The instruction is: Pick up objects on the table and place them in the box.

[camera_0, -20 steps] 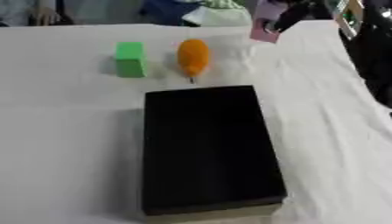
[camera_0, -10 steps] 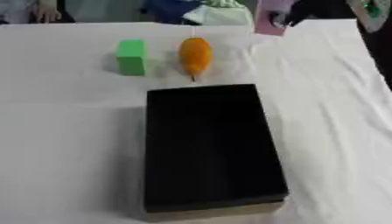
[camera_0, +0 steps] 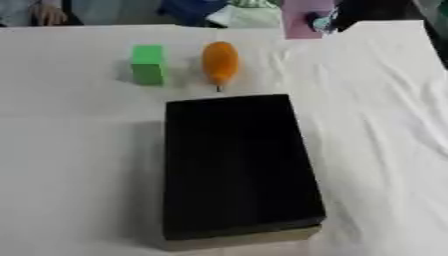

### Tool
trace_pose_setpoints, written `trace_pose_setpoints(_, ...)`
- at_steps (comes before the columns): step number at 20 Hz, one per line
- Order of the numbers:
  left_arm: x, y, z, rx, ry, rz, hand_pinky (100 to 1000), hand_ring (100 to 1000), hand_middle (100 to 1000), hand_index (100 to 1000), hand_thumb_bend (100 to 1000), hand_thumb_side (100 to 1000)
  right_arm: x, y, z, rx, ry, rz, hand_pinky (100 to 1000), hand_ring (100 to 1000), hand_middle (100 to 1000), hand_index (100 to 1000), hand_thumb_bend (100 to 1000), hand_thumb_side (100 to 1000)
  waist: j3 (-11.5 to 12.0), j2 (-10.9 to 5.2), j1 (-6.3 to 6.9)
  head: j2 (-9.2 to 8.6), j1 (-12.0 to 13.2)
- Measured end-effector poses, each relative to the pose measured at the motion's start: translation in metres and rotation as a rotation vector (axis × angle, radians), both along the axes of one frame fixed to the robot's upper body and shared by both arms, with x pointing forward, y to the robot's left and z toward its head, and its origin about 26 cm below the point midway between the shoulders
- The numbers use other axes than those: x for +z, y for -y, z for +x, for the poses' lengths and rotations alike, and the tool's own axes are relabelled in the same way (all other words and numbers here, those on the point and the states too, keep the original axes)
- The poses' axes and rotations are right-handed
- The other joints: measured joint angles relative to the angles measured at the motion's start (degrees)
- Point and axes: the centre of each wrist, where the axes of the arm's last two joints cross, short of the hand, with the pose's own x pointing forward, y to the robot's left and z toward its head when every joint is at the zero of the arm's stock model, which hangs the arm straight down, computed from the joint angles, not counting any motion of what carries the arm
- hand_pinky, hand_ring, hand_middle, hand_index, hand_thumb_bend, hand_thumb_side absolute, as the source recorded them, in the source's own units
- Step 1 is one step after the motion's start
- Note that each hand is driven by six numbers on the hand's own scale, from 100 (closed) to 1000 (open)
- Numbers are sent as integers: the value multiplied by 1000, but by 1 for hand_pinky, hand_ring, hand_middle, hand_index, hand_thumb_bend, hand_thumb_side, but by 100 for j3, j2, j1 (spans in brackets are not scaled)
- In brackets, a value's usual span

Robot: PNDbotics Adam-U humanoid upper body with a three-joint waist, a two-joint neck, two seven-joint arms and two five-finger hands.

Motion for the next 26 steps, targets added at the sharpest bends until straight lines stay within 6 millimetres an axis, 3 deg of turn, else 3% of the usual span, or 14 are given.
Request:
trace_pose_setpoints(6, 0, 0, 0, 0, -1, 1, 770, 804, 853, 894, 165, 972, -4, -11, -23, 91, -7, -1, 874, 818, 734, 812, 100, 801, -1, -1, -1, 7, -1)
trace_pose_setpoints(16, 1, -1, 0, -1, -4, 11, 769, 805, 854, 894, 165, 975, 0, -28, -66, 269, -168, 68, 865, 800, 721, 805, 100, 809, -30, 0, 3, 45, -7)
trace_pose_setpoints(26, 2, -1, 0, -5, -6, 15, 769, 805, 854, 894, 165, 974, -16, -44, -76, 332, -250, 55, 851, 769, 710, 801, 100, 829, -29, 0, -15, 56, -14)
